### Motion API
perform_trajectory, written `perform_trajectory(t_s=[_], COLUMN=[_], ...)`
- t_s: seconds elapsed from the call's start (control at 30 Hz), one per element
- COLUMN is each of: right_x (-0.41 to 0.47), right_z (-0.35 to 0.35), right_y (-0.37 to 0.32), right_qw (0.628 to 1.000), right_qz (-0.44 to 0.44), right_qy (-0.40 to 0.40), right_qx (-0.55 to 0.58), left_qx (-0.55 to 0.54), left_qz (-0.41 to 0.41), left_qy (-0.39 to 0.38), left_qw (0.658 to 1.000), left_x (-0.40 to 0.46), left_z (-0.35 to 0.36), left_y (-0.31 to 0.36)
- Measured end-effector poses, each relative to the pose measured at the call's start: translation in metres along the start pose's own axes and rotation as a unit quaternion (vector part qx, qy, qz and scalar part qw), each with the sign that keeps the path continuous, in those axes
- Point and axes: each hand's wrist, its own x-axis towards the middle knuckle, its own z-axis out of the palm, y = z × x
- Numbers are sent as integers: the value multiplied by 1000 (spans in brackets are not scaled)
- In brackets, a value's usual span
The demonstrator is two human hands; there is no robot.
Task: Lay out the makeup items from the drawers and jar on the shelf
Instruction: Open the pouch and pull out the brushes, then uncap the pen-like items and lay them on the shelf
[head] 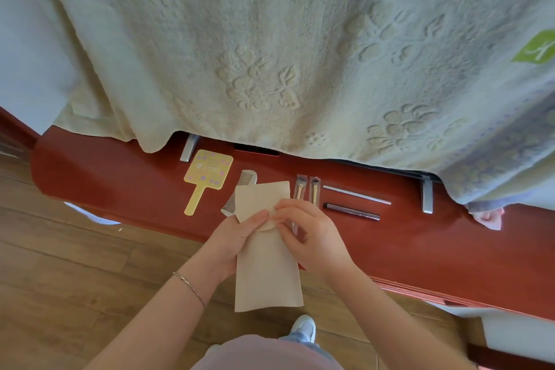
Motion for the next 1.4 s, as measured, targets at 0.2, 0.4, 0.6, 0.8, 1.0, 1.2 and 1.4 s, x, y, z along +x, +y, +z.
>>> perform_trajectory(t_s=[0.2,0.4,0.6,0.8,1.0,1.2,1.4], right_x=[-8,-17,-23,-17,-17,-21,-26], right_z=[-17,-35,-47,-64,-65,-56,-67], right_y=[9,21,52,102,129,138,127], right_qw=[993,987,980,959,920,925,969], right_qz=[113,151,185,237,253,214,120], right_qy=[17,27,67,69,-101,-91,-1], right_qx=[27,50,6,-139,-283,-301,-214], left_qx=[123,213,331,400,477,587,694], left_qz=[30,96,125,147,181,318,448], left_qy=[58,74,57,105,157,222,-48], left_qw=[990,970,934,899,845,710,562], left_x=[16,33,62,91,111,105,88], left_z=[3,13,20,27,25,37,89], left_y=[4,14,18,21,6,-6,-11])
